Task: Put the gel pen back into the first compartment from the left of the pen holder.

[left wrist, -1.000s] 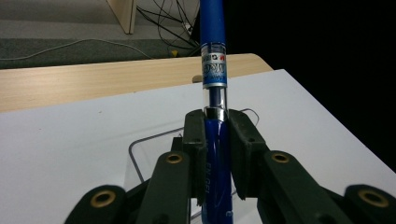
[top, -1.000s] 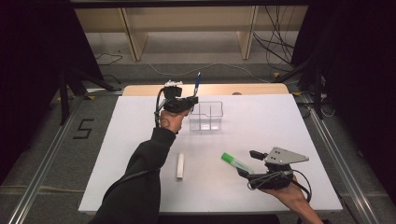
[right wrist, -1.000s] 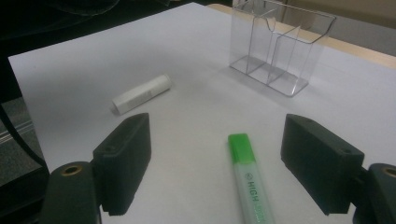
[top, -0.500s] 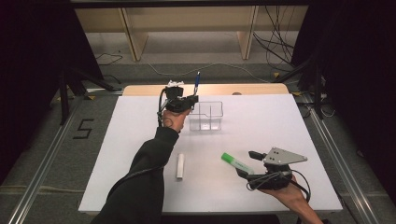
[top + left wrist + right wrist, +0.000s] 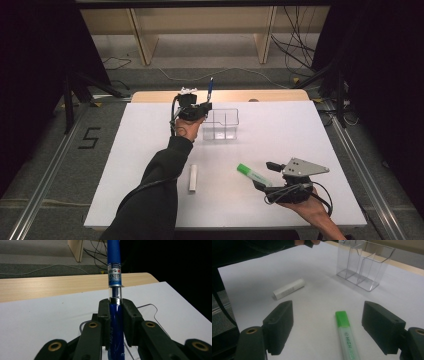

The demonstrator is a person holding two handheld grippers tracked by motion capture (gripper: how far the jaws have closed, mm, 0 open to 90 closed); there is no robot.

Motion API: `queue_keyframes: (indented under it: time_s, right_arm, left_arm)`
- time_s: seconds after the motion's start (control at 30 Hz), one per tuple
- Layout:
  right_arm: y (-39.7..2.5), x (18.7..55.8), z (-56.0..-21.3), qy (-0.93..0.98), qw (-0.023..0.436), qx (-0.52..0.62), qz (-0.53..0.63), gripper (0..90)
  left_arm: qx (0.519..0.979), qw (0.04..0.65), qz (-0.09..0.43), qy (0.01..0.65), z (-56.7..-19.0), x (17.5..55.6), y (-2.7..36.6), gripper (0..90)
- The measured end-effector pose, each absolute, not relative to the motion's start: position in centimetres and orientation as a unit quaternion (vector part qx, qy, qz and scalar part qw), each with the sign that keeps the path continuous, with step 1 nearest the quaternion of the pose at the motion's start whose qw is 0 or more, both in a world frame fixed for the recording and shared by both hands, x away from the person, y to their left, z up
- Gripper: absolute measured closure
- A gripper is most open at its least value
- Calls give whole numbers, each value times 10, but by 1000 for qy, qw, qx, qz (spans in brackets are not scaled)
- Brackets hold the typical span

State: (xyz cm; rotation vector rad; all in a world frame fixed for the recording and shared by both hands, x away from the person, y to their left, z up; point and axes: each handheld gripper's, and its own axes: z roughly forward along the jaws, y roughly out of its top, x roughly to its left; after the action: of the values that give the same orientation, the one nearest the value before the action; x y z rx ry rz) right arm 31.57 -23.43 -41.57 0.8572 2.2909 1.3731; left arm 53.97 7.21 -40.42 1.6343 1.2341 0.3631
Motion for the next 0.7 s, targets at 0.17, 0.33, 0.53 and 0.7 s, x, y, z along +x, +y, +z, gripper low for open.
queue_keyframes:
  time_s: [0.17,0.33,0.53,0.7]
  right_arm:
    - [-234,315,-415,805,168,299,484,264]
    - [-234,315,-415,805,168,298,485,265]
    - [-235,315,-414,805,170,297,485,271]
    - [-235,315,-414,804,170,298,486,272]
  left_arm:
    - [679,500,156,514,-406,541,73,778]
    - [680,499,163,512,-410,540,72,778]
    - [678,498,168,513,-413,540,72,778]
    - [683,493,169,511,-416,539,70,774]
